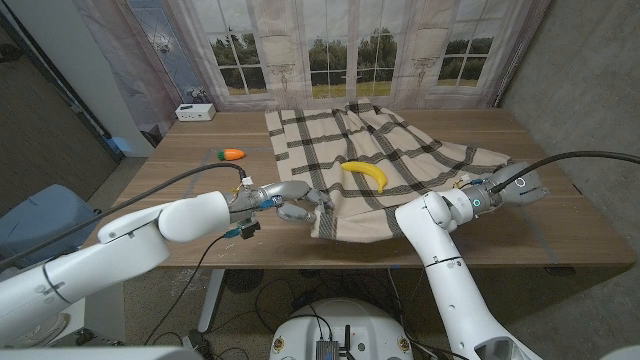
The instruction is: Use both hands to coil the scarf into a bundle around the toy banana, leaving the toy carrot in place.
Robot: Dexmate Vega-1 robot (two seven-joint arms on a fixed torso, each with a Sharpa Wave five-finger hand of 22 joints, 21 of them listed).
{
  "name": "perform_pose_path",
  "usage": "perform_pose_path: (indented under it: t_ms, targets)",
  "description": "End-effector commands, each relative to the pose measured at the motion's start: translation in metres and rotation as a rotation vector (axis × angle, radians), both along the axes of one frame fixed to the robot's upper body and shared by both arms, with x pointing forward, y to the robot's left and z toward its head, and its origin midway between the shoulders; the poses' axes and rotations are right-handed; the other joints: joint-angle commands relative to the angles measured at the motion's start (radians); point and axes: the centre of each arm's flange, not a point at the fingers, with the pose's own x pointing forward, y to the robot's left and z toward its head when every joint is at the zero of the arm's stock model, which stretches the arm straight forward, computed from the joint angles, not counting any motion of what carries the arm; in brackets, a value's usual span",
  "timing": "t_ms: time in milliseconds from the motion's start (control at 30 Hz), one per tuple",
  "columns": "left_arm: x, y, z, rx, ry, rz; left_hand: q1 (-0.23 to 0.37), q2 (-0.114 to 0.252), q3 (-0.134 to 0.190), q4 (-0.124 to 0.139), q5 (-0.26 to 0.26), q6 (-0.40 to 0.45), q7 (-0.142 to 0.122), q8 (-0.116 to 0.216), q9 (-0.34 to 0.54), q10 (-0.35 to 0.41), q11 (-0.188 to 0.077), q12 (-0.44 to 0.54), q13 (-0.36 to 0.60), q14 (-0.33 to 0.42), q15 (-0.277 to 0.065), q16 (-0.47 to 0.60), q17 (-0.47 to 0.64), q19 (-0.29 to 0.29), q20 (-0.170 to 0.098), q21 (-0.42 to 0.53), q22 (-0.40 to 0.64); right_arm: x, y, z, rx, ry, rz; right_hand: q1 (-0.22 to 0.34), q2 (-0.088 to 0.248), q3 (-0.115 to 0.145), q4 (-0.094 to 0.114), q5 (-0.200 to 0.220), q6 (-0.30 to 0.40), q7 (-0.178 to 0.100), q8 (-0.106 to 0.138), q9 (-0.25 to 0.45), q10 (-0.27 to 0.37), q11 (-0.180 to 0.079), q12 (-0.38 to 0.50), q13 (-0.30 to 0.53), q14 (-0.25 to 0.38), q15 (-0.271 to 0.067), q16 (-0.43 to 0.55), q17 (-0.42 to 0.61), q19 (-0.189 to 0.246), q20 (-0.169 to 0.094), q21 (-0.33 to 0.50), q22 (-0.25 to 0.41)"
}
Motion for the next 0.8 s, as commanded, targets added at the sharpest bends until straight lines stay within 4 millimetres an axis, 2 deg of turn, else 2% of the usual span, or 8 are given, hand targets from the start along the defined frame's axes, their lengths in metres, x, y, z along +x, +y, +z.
perform_pose_path:
  t_ms: [33, 467, 800]
  targets:
    - [-0.023, 0.007, 0.004, -0.026, 0.073, -0.168, 0.003, -0.012, 0.013, 0.002, 0.016, 0.135, 0.139, 0.013, 0.012, 0.019, 0.003, 0.003, 0.003, 0.014, -0.025, -0.003, 0.002, 0.001, 0.011, 0.002, 0.004, -0.006, -0.005, 0.014, 0.017, -0.087, -0.014, -0.003, -0.008, 0.009, 0.001, -0.002, 0.047, 0.049, 0.008, 0.006, 0.002, 0.006, 0.001, 0.005, 0.006, -0.091, -0.001, 0.007, -0.003, 0.001, 0.008, 0.003]
    - [-0.041, 0.024, 0.000, -0.121, 0.072, -0.241, -0.003, -0.019, 0.025, 0.007, 0.036, 0.134, 0.143, 0.029, 0.031, 0.040, 0.002, 0.005, 0.004, 0.020, -0.024, -0.003, 0.003, -0.002, 0.016, 0.002, 0.005, -0.001, -0.002, 0.029, 0.036, -0.240, 0.096, -0.003, -0.011, 0.021, 0.000, -0.012, 0.050, 0.058, 0.011, 0.011, 0.004, 0.014, 0.001, 0.008, 0.007, -0.089, -0.001, 0.020, -0.007, 0.006, 0.011, 0.003]
    - [-0.049, 0.050, 0.003, -0.209, -0.066, 0.016, -0.008, -0.024, 0.033, 0.009, 0.049, 0.135, 0.141, 0.039, 0.043, 0.040, 0.001, 0.001, 0.004, 0.019, -0.030, -0.006, 0.003, -0.002, 0.014, 0.003, 0.006, 0.000, -0.001, 0.052, 0.066, -0.361, 0.246, -0.002, -0.010, 0.029, 0.000, -0.020, 0.045, 0.062, 0.011, 0.016, 0.001, 0.018, 0.002, 0.013, 0.004, -0.084, 0.003, 0.037, -0.010, 0.009, 0.013, 0.004]
